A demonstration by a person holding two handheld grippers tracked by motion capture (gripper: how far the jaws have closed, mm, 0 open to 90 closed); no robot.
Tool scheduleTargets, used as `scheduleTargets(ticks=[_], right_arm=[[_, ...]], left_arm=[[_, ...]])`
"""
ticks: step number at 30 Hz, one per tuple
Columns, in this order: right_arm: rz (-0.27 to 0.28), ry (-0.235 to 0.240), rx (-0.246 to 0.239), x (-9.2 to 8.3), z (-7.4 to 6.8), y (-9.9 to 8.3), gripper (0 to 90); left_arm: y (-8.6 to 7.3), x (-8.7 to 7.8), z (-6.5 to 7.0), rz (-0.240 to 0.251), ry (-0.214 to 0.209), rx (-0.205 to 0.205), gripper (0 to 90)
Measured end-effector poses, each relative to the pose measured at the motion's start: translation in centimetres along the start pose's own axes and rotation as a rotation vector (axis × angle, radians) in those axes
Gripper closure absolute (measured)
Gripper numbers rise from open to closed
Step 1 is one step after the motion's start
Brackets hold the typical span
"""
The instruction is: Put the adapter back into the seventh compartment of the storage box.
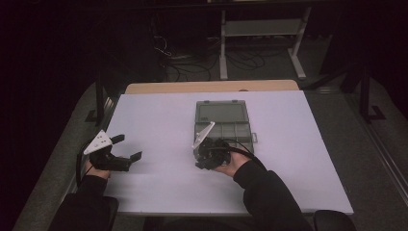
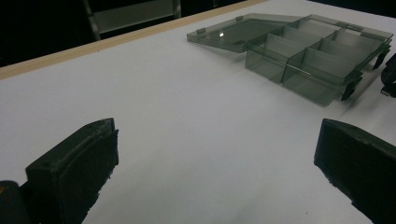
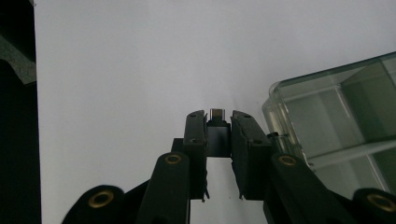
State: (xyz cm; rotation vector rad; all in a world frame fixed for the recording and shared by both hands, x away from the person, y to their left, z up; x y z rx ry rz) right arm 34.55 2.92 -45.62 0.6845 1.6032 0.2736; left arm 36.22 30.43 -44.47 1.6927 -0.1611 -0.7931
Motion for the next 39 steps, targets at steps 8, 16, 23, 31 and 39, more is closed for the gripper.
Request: scheduleTargets(ticks=[8, 16, 23, 31, 39], right_arm=[[0.013, -0.011, -0.006, -1.3, -0.2, -0.2, 75.0], [0.03, -0.029, -0.005, -2.6, 0.0, -0.2, 75.0], [0.055, -0.042, 0.0, -3.4, 0.4, -0.4, 75.0], [0.065, -0.05, 0.017, -4.2, 0.9, -0.6, 75.0], [0.078, -0.073, 0.029, -5.4, 1.5, -0.8, 75.0]], left_arm=[[0.0, 0.0, 0.0, -0.003, 0.003, 0.0, 0.0], [-0.1, 0.0, 0.0, -0.009, -0.001, -0.001, 0.0], [-0.1, 0.0, 0.1, -0.011, -0.004, 0.0, 0.0], [-0.1, 0.0, 0.0, -0.012, -0.004, 0.001, 0.0], [-0.1, 0.0, 0.1, -0.012, -0.004, 0.001, 0.0]])
Point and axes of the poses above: each handheld gripper's, and its own axes: x roughly forward along the jaws, y roughly out of its top, z roughly to its right, the point moved 7 cm from there along x, roughly forward along the jaws, and after that the axes turned 8 degrees about y, right-handed, at the moved point
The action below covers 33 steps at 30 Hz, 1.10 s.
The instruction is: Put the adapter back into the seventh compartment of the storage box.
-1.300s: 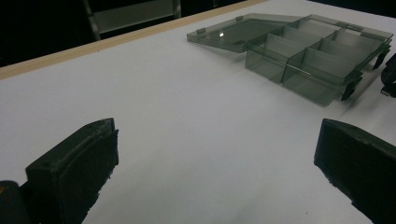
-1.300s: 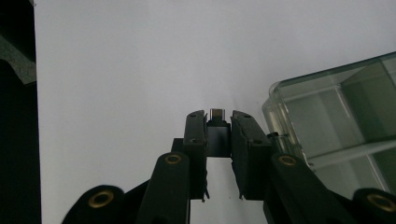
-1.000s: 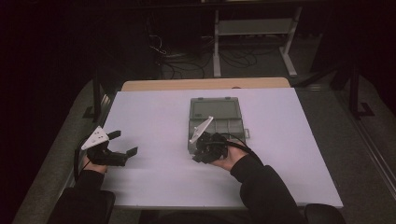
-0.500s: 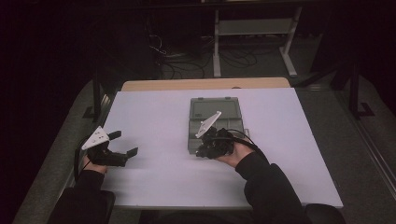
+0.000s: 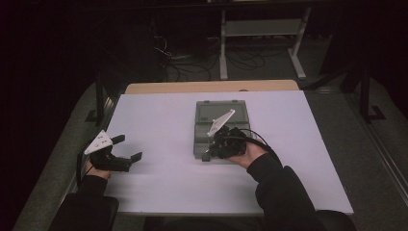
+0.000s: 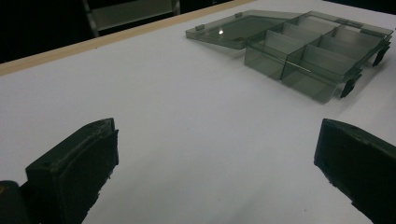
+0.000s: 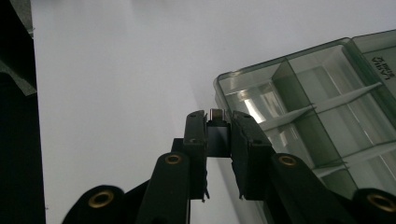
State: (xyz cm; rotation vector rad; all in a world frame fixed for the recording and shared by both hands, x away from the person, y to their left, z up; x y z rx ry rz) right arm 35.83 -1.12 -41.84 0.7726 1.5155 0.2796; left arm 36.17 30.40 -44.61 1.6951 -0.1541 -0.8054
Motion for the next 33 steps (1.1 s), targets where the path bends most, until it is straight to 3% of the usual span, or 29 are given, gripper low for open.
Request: scheduleTargets(ticks=[19, 33], right_arm=[[0.023, -0.066, 0.066, -2.0, 2.8, -1.4, 75.0], [0.033, -0.113, 0.101, -2.6, 4.3, -2.4, 75.0]], left_arm=[[-0.1, 0.1, 0.0, -0.004, -0.002, 0.001, 0.0], [0.0, 0.1, 0.0, -0.003, -0.001, 0.0, 0.0]])
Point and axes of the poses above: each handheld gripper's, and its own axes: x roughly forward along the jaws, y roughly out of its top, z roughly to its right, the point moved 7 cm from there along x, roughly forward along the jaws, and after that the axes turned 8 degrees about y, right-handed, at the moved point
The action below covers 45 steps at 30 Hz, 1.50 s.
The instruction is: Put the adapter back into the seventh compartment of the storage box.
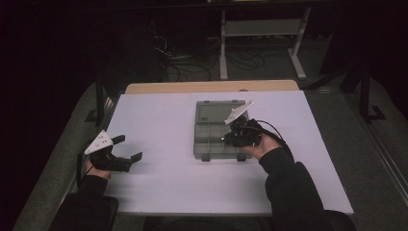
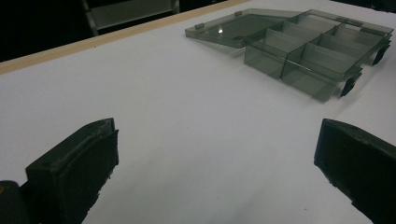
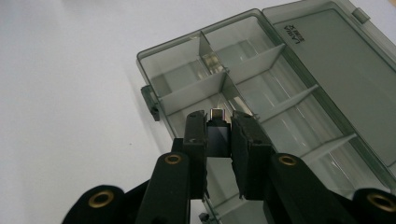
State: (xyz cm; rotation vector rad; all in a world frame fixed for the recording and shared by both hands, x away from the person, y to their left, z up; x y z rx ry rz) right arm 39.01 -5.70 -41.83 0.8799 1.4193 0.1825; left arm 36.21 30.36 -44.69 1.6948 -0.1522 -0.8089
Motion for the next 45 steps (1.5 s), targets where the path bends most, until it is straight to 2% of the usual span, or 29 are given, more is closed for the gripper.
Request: scheduleTargets(ticks=[9, 17, 35, 42, 45], right_arm=[[0.01, -0.006, 0.049, 0.1, 1.6, -1.0, 75.0], [0.003, -0.003, 0.056, 0.4, 1.9, -1.1, 75.0], [-0.062, 0.021, 0.09, 2.9, 2.3, -2.7, 74.9], [-0.074, 0.021, 0.091, 3.2, 2.3, -2.8, 74.8], [-0.063, 0.022, 0.101, 3.1, 2.4, -2.7, 71.1]], left_arm=[[0.0, 0.0, 0.0, -0.001, 0.0, 0.002, 0.0], [0.0, 0.0, 0.0, 0.0, 0.0, 0.002, 0.0], [0.0, 0.0, 0.0, 0.0, 0.0, 0.004, 0.0], [0.0, 0.0, 0.0, 0.0, 0.0, 0.003, 0.0], [0.0, 0.0, 0.0, -0.001, 0.001, 0.005, 0.0]])
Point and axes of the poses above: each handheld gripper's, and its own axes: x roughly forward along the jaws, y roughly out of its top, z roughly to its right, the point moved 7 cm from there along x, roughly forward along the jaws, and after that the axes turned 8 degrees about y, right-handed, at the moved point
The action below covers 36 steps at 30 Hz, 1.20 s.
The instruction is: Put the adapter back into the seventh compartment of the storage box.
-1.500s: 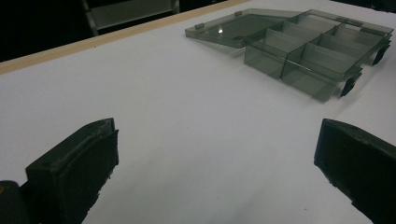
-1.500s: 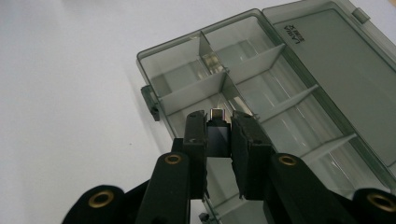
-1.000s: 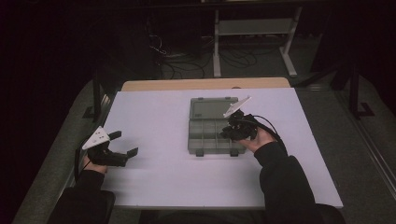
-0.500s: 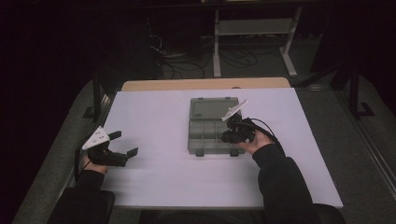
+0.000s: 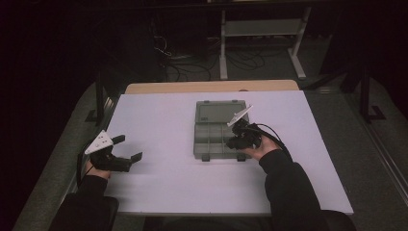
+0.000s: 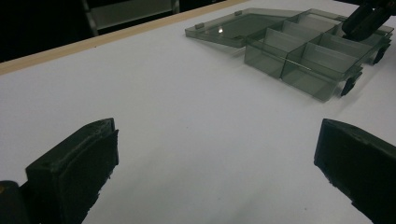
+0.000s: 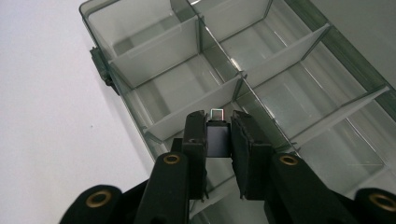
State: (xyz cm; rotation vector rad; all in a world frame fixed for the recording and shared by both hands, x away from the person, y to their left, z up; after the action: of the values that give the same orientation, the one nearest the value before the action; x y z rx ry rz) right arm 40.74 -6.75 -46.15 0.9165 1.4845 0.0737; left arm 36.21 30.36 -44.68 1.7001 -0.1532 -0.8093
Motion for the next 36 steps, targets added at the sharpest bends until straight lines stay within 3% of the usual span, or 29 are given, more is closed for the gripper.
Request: scheduleTargets(ticks=[6, 8, 10, 11, 13, 14, 18, 20, 23, 29, 31, 36], right_arm=[[0.03, -0.012, 0.026, -0.7, 0.2, 0.1, 64.7], [0.05, -0.025, 0.034, -1.1, 0.3, 0.2, 56.0], [0.057, -0.033, 0.036, -1.3, 0.4, 0.2, 52.9], [0.068, -0.039, 0.041, -1.5, 0.5, 0.2, 45.4], [0.072, -0.039, 0.04, -1.6, 0.6, 0.2, 41.8], [0.086, -0.036, 0.045, -1.9, 0.6, 0.2, 35.6], [0.127, -0.037, 0.054, -2.6, 0.8, 0.2, 26.9], [0.154, -0.046, 0.059, -3.2, 0.9, 0.2, 18.2], [0.163, -0.048, 0.079, -3.6, 1.0, 0.0, 15.3], [0.172, -0.069, 0.074, -4.1, 1.2, -0.6, 11.1], [0.185, -0.076, 0.08, -4.5, 1.2, -0.9, 4.8], [0.198, -0.076, 0.089, -4.9, 1.3, -1.5, 0.1]], left_arm=[[0.0, 0.0, 0.0, -0.001, 0.001, 0.0, 0.0], [0.0, 0.0, 0.0, -0.001, 0.001, 0.001, 0.0], [0.0, 0.0, 0.0, -0.001, 0.001, 0.001, 0.0], [0.0, 0.0, 0.0, -0.001, 0.001, 0.001, 0.0], [0.0, 0.0, 0.0, -0.002, 0.001, 0.002, 0.0], [0.0, 0.0, 0.0, -0.001, 0.0, 0.001, 0.0], [0.0, 0.0, 0.0, -0.001, 0.0, 0.001, 0.0], [0.0, 0.0, 0.0, -0.002, 0.0, 0.002, 0.0], [0.0, 0.0, 0.0, -0.002, 0.0, 0.001, 0.0], [0.0, 0.0, 0.0, -0.003, 0.002, 0.001, 0.0], [0.0, 0.0, 0.0, -0.003, 0.001, 0.001, 0.0], [0.0, 0.0, 0.0, -0.004, 0.002, 0.002, 0.0]])
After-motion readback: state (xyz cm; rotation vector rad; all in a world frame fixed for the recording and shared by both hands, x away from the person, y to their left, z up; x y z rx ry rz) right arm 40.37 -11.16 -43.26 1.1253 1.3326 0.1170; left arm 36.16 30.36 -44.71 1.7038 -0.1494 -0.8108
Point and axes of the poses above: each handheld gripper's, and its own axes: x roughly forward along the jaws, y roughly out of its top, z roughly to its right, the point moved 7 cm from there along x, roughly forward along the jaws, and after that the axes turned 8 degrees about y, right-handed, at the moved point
